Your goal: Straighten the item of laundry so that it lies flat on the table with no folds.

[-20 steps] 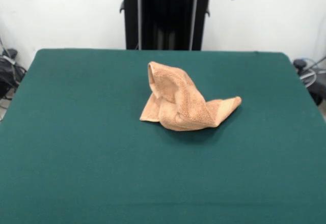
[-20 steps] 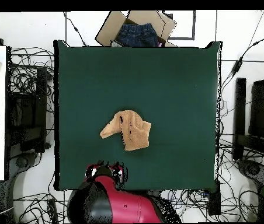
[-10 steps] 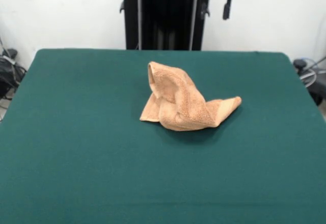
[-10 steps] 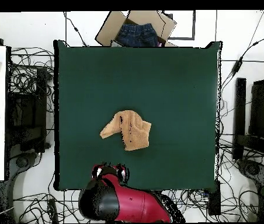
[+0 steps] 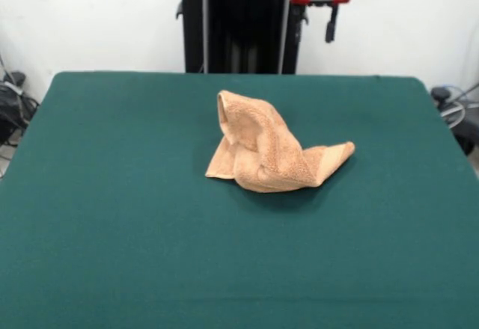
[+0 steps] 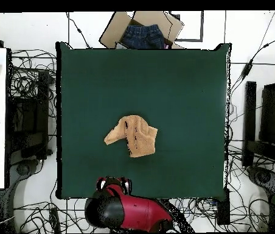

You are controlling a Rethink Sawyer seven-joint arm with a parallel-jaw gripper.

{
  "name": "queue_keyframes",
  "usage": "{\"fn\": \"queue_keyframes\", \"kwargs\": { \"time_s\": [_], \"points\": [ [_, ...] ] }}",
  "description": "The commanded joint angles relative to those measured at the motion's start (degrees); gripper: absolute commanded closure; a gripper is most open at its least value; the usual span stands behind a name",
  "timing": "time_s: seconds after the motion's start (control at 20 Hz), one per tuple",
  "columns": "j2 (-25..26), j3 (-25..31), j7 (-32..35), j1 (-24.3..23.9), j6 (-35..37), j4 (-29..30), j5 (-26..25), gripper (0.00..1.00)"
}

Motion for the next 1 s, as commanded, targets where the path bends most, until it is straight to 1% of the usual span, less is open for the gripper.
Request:
{"fn": "queue_keyframes", "kwargs": {
  "time_s": [0.05, 0.15, 0.3, 0.5, 0.75, 1.0],
  "points": [
    [5.9, 3.3, 11.8, 1.0, -5.6, 0.2, -1.6, 0.0],
    [7.7, 2.1, 12.1, 2.3, -6.8, -0.8, -1.3, 0.0],
    [10.3, 1.8, 12.4, 3.0, -8.1, -2.3, -0.5, 0.0],
    [11.1, 1.6, 12.5, 4.3, -7.3, -3.7, 1.2, 0.0],
    [11.7, -0.1, 13.1, 7.7, -5.9, -6.2, 3.9, 0.0],
    [12.8, -0.7, 13.1, 8.9, -4.0, -8.4, 5.9, 0.0]
  ]
}}
